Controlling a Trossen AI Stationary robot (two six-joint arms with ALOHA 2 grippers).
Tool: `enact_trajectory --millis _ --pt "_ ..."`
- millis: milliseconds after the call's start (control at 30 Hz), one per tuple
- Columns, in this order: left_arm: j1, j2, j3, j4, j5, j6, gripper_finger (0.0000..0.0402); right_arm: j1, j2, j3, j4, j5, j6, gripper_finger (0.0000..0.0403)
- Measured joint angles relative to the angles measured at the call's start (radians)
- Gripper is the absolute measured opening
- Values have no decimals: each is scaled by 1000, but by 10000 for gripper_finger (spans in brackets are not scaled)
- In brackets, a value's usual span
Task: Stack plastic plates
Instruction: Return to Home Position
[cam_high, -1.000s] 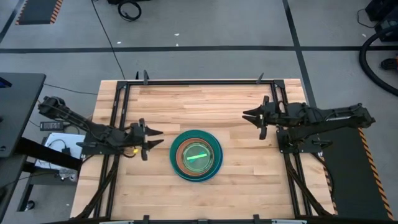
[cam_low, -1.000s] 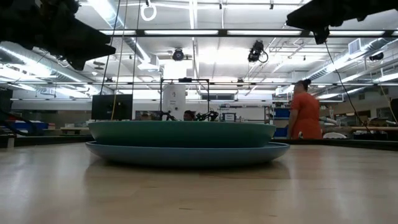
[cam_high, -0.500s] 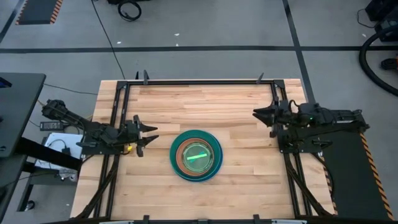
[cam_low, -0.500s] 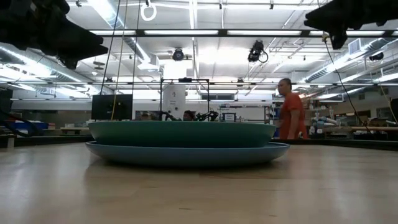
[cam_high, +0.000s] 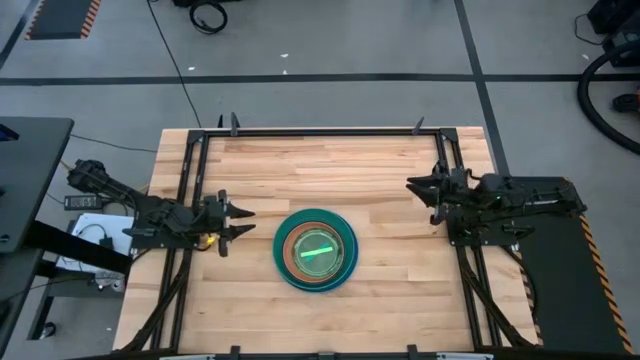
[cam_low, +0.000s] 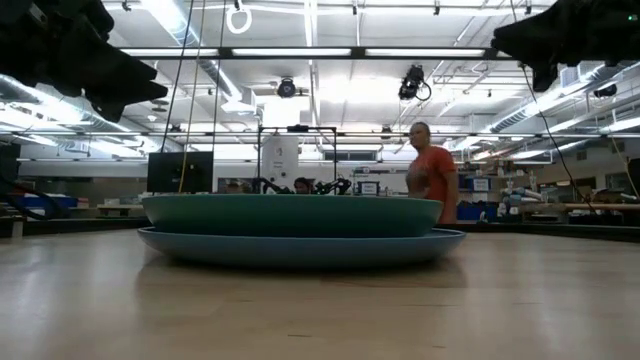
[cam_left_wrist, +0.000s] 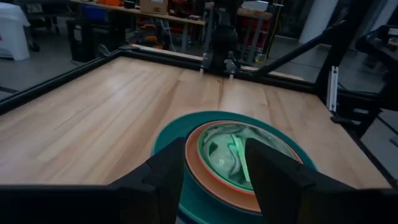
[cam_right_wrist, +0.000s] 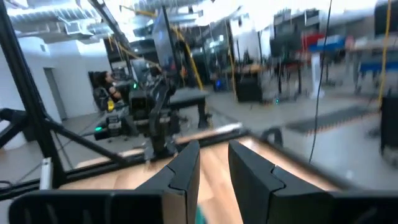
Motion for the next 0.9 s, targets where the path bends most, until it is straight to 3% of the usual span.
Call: enact_trajectory --millis 233,567,900 --pt "-34 0 0 2 1 62 175 0 -92 -3 4 57 -170 94" --pt "-41 0 0 2 0 174 176 0 -108 -202 192 116 18 94" --pt "-51 0 -127 131 30 149 176 -1 -103 -203 179 115 38 94"
